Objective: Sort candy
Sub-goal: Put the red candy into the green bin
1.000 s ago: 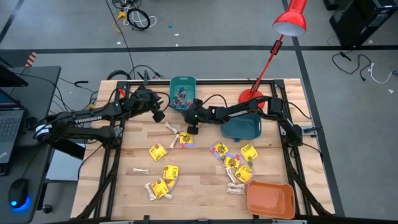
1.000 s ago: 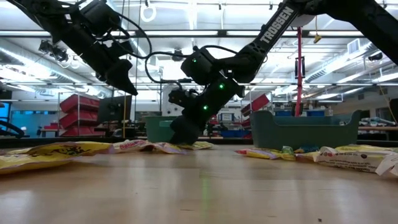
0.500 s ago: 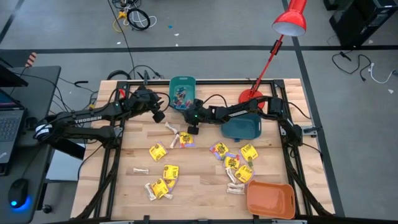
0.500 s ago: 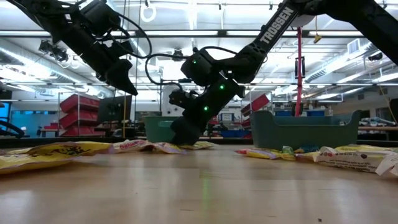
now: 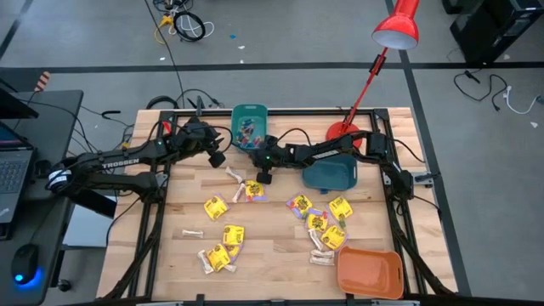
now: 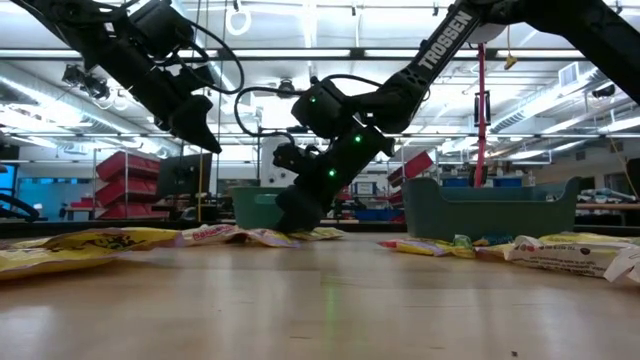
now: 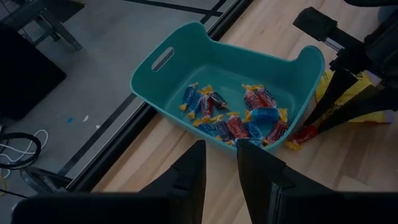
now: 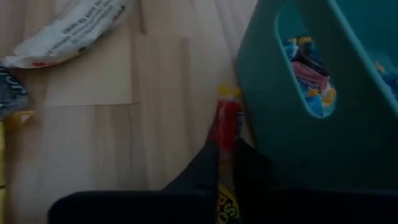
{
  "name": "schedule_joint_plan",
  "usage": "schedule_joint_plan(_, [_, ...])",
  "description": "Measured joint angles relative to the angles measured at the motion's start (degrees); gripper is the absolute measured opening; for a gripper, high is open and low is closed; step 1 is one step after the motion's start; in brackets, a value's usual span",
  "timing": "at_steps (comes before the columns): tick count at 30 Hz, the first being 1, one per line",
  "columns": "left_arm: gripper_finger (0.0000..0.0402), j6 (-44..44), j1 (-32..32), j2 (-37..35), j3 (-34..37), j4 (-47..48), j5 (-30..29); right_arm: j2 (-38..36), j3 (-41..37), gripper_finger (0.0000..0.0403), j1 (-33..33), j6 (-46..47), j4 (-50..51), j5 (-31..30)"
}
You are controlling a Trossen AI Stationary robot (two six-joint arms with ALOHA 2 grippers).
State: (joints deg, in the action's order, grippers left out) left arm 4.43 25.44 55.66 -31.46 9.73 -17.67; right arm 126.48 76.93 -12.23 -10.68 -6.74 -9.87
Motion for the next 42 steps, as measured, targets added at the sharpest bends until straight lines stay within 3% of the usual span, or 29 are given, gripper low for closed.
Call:
schedule_joint_plan(4, [0.0094, 0.0, 0.0, 0.0, 0.0, 0.0, 0.0, 0.0, 0.0, 0.0004, 0.4, -0.2, 0.0, 2.3])
schedule_joint_plan(23, [0.0094, -0.4, 0.0, 0.0, 0.0, 0.0, 2.1, -0.7, -0.1, 0.0, 3.3, -0.7, -0.6, 3.8])
schedule_joint_plan(32, [0.0094, -0.4, 0.0, 0.0, 0.0, -1.6, 2.1, -7.2, -0.1, 0.0, 3.2, -1.0, -0.6, 7.3])
schedule_joint_plan(42, [0.0094, -0.1, -0.1, 0.0, 0.0, -2.2, 1.8, -15.6, -0.1, 0.0, 0.7, -1.5, 2.0, 5.3])
